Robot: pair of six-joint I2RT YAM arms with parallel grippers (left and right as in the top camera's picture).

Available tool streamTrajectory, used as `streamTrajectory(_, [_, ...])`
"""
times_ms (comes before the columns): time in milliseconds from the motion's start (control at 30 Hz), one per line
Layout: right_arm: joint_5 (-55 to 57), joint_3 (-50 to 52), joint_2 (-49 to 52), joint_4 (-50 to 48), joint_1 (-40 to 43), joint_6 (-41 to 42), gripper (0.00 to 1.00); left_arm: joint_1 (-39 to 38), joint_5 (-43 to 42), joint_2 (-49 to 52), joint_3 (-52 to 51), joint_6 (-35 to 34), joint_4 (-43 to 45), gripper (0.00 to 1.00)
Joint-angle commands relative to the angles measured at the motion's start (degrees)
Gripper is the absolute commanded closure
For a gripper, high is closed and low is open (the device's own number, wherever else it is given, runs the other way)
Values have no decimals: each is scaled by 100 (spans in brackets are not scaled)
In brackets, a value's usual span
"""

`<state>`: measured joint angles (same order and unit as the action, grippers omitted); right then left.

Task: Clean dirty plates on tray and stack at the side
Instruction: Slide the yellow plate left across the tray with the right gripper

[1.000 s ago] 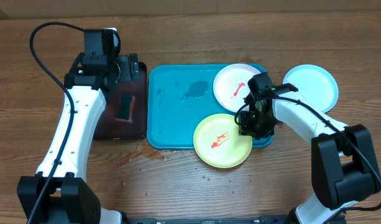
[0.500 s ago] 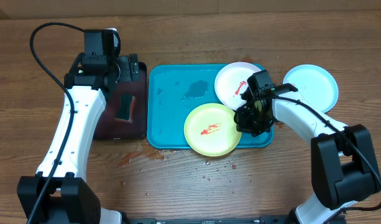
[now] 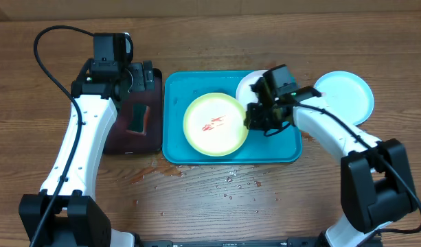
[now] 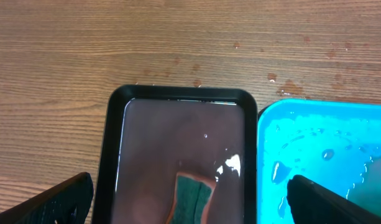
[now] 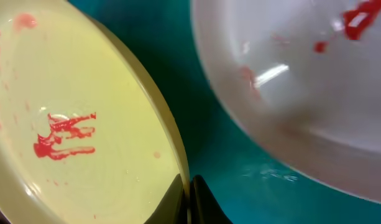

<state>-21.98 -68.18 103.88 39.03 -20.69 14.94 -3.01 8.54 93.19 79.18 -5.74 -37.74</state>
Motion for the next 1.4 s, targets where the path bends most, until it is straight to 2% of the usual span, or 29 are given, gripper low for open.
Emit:
streamTrajectory(0, [-122, -133, 9, -164, -216, -17, 96, -2, -68, -120, 133, 39, 7, 0])
streamTrajectory(733, [586, -133, 505, -1357, -299, 144, 95, -2, -111, -120, 133, -111, -127, 0])
streamTrajectory(800, [579, -133, 529, -1366, -299, 144, 87, -2, -114, -120, 133, -111, -151, 0])
streamTrajectory(867, [560, -133, 529, -1370, -299, 142, 68, -2, -111, -120, 133, -111, -195, 0])
streamTrajectory(1033, [520, -431, 505, -1073, -299, 138, 64, -2, -203, -120, 133, -111, -258, 0])
streamTrajectory(1133, [525, -977, 422, -472, -278, 66, 48, 0, -382, -116, 133, -109, -254, 0])
streamTrajectory(1267, [549, -1943, 315, 531, -219, -472, 31, -2, -409, -116, 133, -107, -284, 0])
streamTrajectory(1333, [577, -2461, 310, 1043, -177, -726, 26, 0, -402, -116, 133, -98, -348, 0])
streamTrajectory(1367, [605, -2653, 310, 1222, -160, -807, 21, 0, -387, -109, 133, -59, -389, 0])
